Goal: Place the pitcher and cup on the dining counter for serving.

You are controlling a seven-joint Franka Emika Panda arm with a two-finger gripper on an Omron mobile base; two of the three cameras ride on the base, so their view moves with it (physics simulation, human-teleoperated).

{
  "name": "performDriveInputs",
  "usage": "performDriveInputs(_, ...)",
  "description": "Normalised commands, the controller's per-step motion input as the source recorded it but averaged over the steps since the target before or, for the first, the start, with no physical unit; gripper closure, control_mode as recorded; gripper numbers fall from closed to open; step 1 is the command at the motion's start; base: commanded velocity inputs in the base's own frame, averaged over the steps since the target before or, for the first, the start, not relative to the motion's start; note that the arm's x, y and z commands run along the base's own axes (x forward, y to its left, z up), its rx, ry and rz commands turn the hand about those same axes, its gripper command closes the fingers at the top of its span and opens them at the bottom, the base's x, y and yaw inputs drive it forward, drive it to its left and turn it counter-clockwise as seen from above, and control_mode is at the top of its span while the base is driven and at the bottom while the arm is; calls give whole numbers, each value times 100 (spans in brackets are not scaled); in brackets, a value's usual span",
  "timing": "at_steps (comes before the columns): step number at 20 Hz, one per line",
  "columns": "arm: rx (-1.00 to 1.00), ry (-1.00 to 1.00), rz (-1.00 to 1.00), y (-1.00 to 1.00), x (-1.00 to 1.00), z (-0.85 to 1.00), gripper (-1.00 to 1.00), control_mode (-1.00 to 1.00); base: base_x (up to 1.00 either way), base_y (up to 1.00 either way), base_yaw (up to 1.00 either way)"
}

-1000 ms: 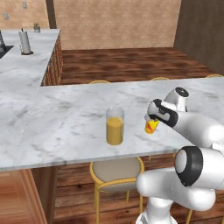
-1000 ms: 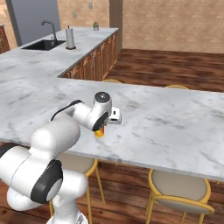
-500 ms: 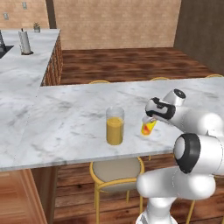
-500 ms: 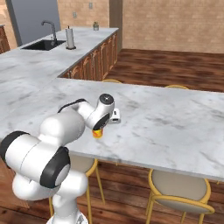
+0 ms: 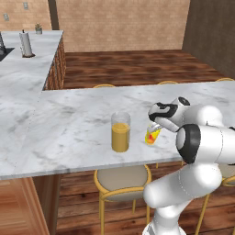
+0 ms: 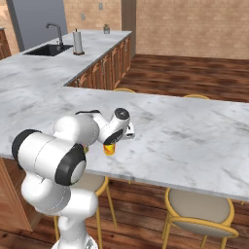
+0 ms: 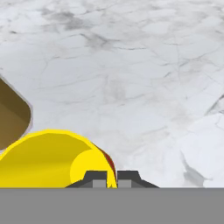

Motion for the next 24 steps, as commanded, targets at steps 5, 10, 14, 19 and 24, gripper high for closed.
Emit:
performDriveInputs(5,0,0,5,8,32,-24,100,-100,0,0,0)
performDriveInputs(10,-1,0,2,16,28,-23,100,-100,0,0,0)
performDriveInputs(14,-1,0,0,9,21,-24,100,-100,0,0,0)
performDriveInputs(19,-3,-1,0,7,3,-5,-100,-100,0,0,0)
performDriveInputs(24,-6,0,0,8,-1,17,-100,-100,0,0,0)
